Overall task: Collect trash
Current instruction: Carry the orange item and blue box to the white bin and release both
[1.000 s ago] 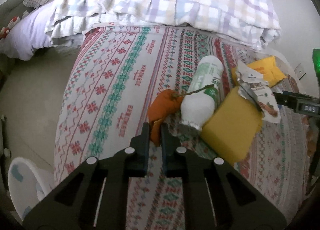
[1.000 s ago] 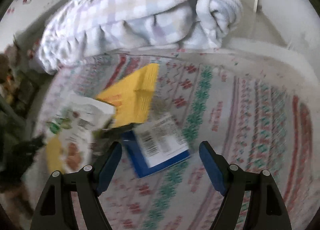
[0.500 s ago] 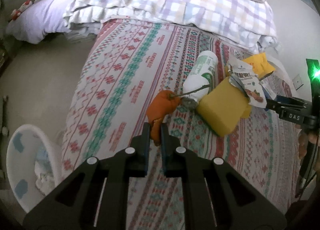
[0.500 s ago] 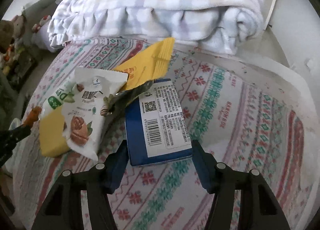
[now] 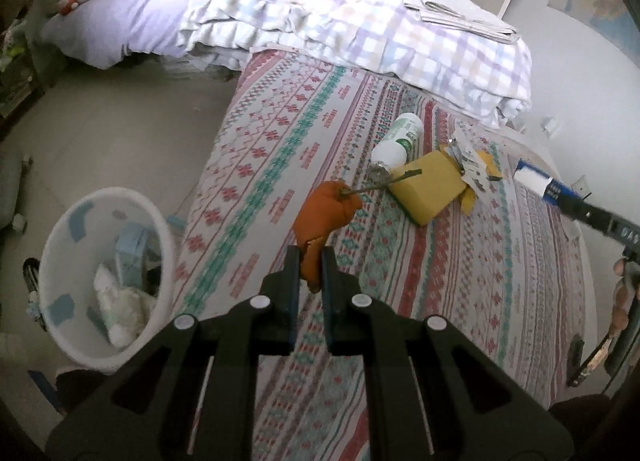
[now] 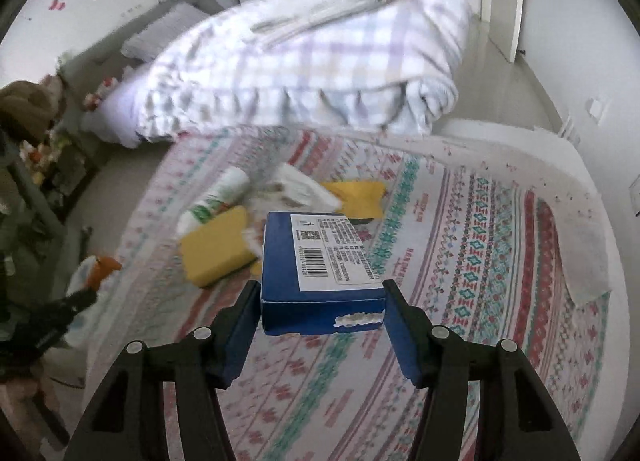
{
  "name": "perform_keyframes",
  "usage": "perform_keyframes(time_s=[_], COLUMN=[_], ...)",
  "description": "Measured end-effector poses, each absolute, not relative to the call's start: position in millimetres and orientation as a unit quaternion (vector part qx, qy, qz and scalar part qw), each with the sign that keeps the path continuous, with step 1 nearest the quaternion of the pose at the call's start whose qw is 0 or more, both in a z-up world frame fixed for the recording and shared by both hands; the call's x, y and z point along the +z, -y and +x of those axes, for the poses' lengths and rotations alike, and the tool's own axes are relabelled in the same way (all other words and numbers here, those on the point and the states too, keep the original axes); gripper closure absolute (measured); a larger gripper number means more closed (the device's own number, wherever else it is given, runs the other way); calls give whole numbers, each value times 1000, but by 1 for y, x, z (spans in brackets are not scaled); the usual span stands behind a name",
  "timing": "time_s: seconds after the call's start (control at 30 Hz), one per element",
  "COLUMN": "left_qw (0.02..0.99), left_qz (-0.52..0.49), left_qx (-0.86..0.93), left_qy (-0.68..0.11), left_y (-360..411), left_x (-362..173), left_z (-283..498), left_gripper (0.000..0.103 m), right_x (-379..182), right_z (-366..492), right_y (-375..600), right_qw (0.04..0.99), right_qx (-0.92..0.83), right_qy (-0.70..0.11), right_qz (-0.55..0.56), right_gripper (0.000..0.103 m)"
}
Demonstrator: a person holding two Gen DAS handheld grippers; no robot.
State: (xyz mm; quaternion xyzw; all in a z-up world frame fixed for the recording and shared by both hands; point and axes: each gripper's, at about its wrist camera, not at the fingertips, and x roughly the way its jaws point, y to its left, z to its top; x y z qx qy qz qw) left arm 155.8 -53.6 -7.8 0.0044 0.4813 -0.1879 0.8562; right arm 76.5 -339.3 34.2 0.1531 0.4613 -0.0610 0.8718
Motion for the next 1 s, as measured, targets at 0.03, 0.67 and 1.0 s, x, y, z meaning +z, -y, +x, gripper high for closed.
perform_keyframes(time_s=[0.03,0.67,1.0], left_qw=[857,878,879], left_qz=[5,-22,-53], left_qx=[-187,-143,-85], left_qy=[-480,-457,-467], left_y=[51,-34,-93], left_x=[-6,10,-17], left_z=[152,126,141], left_gripper=[92,92,92], right_x=[39,59,49], right_z=[73,54,83], right_y=[336,235,174], right_qw=[874,886,877], right_qx=[-58,25,73], right_qy=[-456,-450,-467], right_qz=[156,108,87], right_gripper=[42,42,42])
